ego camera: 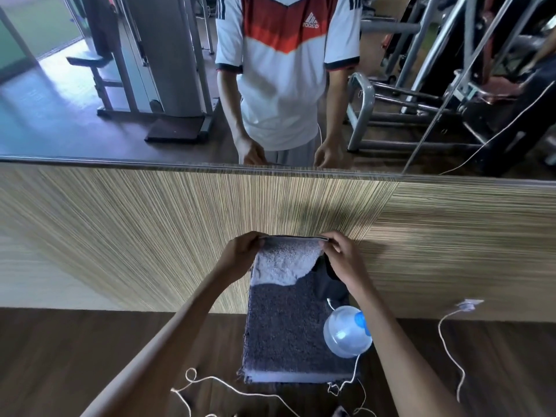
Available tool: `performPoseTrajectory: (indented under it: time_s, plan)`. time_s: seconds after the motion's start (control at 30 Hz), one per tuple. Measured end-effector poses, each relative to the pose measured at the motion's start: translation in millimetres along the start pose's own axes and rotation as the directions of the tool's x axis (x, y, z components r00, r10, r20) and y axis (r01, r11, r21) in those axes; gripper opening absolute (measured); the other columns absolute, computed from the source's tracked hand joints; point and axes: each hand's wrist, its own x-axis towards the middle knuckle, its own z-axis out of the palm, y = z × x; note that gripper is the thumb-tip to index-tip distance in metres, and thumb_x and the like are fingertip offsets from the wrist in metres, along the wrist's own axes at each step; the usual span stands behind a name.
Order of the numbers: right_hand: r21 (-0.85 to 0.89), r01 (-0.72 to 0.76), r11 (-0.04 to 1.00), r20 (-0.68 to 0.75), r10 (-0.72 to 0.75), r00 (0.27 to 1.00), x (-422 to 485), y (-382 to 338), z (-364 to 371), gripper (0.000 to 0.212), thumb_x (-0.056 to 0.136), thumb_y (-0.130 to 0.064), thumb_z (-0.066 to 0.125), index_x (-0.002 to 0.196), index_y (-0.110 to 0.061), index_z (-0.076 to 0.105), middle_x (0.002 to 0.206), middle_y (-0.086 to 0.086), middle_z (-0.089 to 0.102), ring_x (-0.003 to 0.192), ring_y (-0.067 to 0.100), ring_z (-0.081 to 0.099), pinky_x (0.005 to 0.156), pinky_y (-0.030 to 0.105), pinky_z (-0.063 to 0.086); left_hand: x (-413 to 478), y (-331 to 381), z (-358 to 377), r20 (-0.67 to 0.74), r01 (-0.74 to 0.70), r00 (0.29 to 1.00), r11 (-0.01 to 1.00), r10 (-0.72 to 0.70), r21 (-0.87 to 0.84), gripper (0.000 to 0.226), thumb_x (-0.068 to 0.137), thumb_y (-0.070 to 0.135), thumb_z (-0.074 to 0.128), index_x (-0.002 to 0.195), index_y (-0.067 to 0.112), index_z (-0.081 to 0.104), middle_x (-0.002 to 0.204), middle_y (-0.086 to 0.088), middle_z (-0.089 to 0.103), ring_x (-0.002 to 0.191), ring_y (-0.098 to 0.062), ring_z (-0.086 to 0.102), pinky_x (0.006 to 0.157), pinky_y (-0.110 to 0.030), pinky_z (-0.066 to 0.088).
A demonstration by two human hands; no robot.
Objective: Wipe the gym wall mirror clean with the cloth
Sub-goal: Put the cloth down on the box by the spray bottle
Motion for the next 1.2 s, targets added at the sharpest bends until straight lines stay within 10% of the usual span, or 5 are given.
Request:
performPoseTrajectory:
  time_s: [0.2,0.4,0.63,0.87,1.2]
  plan:
    - [-0.031,-0.023,0.999,0.009,0.024,1.000,-52.7,23.7,14.8,0.010,0.097,-0.011,0.058,0.100,-0.009,0.067,0.090,-0.004,0.069,0.087,-0.006,0.063,0.075,0.013,0.045,-40.2,-28.4,18.9,0.006,0.041,0.999,0.999,-0.040,-0.020,0.017,0.101,0.003,0.055,0.106,0.004,0.071,0.078,-0.005,0.065,0.065,0.004,0.053,0.060,-0.012,0.036]
    - [-0.125,-0.220,0.967,0.189,0.241,0.952,-144.8,86.1,40.1,0.013,0.096,-0.004,0.059,0.101,-0.014,0.066,0.095,-0.005,0.069,0.089,-0.011,0.064,0.085,0.010,0.046,-131.8,-84.5,61.3,0.233,0.236,0.944,0.972,-0.232,0.011,0.026,0.099,0.003,0.058,0.103,0.027,0.067,0.062,0.028,0.060,0.058,0.008,0.052,0.060,-0.016,0.039]
    - [-0.192,-0.384,0.903,0.192,0.419,0.888,-153.9,120.5,75.2,0.018,0.096,-0.004,0.059,0.112,-0.006,0.067,0.092,0.007,0.068,0.090,0.021,0.066,0.071,0.011,0.043,-142.8,-127.8,96.2,0.213,0.492,0.846,0.869,-0.489,0.042,0.018,0.100,0.008,0.058,0.107,0.000,0.072,0.045,0.020,0.052,0.044,0.005,0.049,0.050,-0.012,0.034]
    - [-0.127,-0.488,0.864,0.027,0.494,0.869,-76.1,153.1,122.9,0.005,0.098,-0.014,0.058,0.096,-0.011,0.062,0.076,-0.004,0.061,0.065,0.011,0.057,0.054,0.013,0.039,-72.1,-159.3,124.5,0.094,0.655,0.756,0.750,-0.648,-0.091,0.025,0.097,0.008,0.061,0.084,0.025,0.074,0.061,0.020,0.068,0.056,0.006,0.053,0.059,-0.015,0.041]
    - [-0.267,-0.534,0.802,-0.103,0.527,0.844,-72.0,185.7,162.9,0.021,0.098,-0.016,0.051,0.110,0.000,0.057,0.105,0.021,0.063,0.096,0.038,0.061,0.080,0.040,0.047,-63.3,-173.6,153.6,-0.095,0.650,0.759,0.741,-0.644,0.166,0.028,0.093,0.035,0.067,0.105,0.012,0.057,0.106,-0.003,0.059,0.089,-0.027,0.061,0.071,-0.040,0.051]
